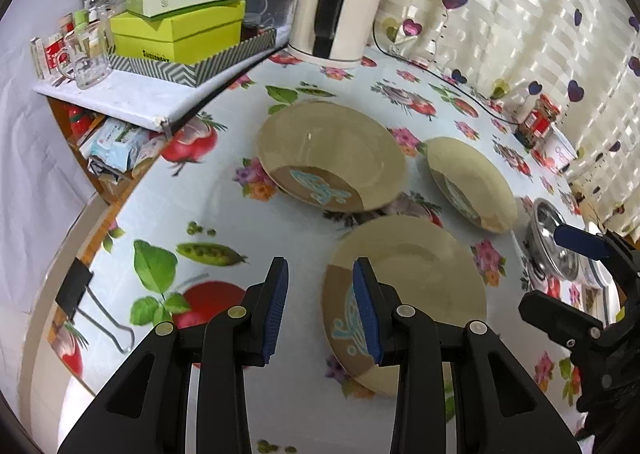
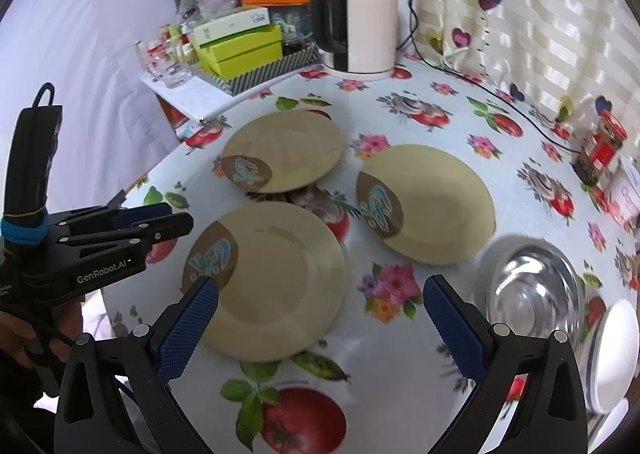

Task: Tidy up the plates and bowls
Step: 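Move the left gripper to a beige plate's rim and close on it, then lift the beige plate with the left gripper toward another beige plate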

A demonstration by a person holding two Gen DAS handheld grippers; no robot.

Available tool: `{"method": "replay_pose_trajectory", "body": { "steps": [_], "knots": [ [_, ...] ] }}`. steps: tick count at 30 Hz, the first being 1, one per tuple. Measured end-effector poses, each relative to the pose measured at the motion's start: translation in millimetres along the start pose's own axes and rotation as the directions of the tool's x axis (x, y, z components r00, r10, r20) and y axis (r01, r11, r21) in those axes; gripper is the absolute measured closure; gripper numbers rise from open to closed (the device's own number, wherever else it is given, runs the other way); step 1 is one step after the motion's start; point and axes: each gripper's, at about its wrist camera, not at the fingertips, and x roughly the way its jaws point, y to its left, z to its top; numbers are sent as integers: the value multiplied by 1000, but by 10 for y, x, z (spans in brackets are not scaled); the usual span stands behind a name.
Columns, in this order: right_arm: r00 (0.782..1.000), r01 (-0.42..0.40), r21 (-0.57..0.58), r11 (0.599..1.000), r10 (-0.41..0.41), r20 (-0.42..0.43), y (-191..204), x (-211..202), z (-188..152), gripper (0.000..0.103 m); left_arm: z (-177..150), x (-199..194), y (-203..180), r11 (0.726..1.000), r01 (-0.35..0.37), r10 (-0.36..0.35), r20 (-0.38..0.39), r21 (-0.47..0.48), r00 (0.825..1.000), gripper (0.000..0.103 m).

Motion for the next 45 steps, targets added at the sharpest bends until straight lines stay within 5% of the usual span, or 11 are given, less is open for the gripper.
{"method": "replay_pose_trajectory", "body": {
  "steps": [14, 33, 45],
  "knots": [
    [1000, -7, -20, 1000, 7, 16, 102, 265, 392, 1, 241, 145, 246, 998, -15, 17, 18, -58, 1000, 68],
    [994, -81, 92, 992, 87, -66, -71, 896, 793, 59, 582, 515, 586, 988, 36, -31, 30, -151, 999, 68],
    [990, -85, 148, 985, 100, -97, -233, 1310, 1017, 66, 678, 793, 701, 977, 69, -70, 2, -202, 998, 68]
  ]
}}
